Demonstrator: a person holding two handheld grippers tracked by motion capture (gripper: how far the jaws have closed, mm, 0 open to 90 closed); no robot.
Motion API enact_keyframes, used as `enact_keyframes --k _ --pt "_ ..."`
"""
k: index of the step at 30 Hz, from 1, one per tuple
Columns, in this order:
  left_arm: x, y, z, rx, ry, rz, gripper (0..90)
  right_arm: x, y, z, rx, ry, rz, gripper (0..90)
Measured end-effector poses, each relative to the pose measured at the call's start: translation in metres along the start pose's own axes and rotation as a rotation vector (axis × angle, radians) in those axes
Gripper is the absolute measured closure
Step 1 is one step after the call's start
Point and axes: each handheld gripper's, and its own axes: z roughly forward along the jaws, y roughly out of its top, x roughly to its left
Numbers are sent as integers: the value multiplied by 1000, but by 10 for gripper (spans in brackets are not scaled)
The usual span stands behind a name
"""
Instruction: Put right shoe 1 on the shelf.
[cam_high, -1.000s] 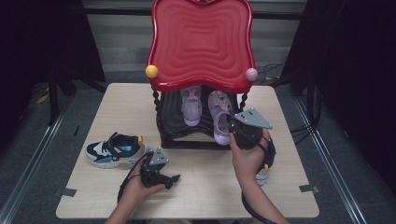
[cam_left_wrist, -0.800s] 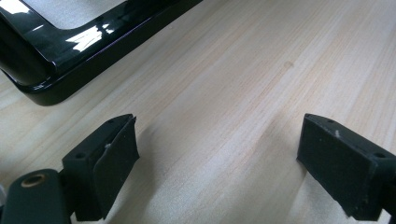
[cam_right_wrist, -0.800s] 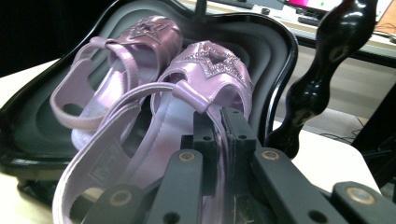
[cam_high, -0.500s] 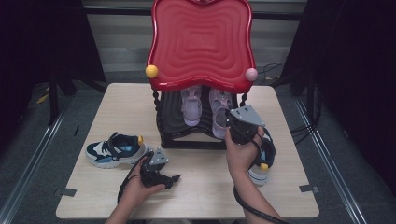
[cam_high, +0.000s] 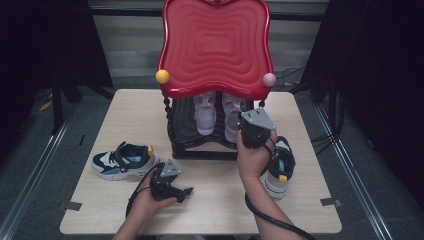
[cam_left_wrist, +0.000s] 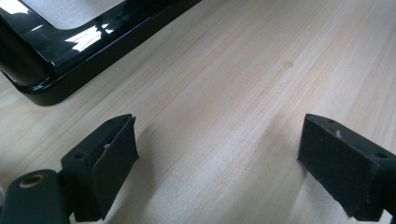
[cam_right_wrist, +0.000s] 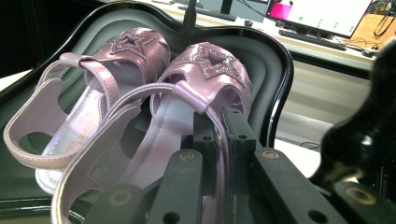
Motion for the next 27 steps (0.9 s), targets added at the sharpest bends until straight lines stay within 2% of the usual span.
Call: enact_keyframes --k 6,12,27 --pt "0 0 0 2 0 1 110 -1 1 7 0 -20 -4 850" --pt "0 0 0 1 0 3 108 -1 1 13 -8 -31 14 849" --pt "0 0 0 2 -1 3 106 11 0 28 -9 -60 5 849"
